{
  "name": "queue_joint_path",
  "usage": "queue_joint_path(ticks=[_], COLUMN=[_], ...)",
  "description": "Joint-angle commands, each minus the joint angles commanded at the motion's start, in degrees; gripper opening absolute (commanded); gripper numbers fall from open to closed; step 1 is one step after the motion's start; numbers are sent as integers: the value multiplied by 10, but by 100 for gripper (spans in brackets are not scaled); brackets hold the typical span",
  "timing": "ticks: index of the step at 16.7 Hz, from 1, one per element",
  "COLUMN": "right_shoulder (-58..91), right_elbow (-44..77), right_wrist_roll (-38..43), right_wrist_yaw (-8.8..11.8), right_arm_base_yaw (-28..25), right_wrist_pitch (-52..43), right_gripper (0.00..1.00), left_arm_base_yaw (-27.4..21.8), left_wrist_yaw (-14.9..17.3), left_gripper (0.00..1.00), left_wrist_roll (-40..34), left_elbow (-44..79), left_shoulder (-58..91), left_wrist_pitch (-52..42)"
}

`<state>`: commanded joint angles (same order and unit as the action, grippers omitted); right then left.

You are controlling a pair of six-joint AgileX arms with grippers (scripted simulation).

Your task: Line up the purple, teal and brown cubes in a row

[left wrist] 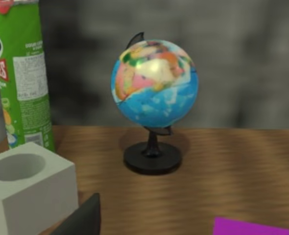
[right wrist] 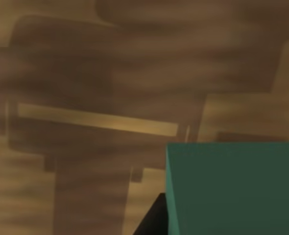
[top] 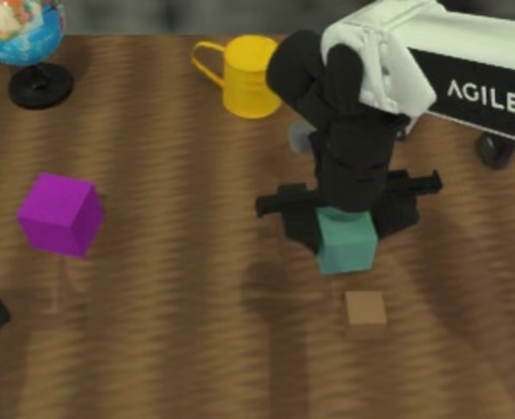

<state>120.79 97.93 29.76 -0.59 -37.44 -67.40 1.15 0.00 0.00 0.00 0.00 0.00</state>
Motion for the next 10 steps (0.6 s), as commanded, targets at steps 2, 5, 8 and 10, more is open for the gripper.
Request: queue_joint_path(ticks=[2,5,8,10], right_shoulder=[-16,-40,-47,-47], right_elbow=[-18,-38,-43,-43], right_wrist_roll=[77,148,166,166], right_wrist_yaw=[-1,-3,-4,-4], right_arm_base_yaw=[-37,-79,-91,-91], right_wrist_pitch=[1,5,7,7], right_gripper=[0,0,0,0], left_arm_base_yaw=[0,0,0,0], left_wrist_yaw=[0,0,0,0], left_gripper=[100,100,100,100], left_wrist_roll=[0,0,0,0], left_elbow=[0,0,0,0], left_shoulder=[0,0,0,0], left_wrist_pitch=[0,0,0,0])
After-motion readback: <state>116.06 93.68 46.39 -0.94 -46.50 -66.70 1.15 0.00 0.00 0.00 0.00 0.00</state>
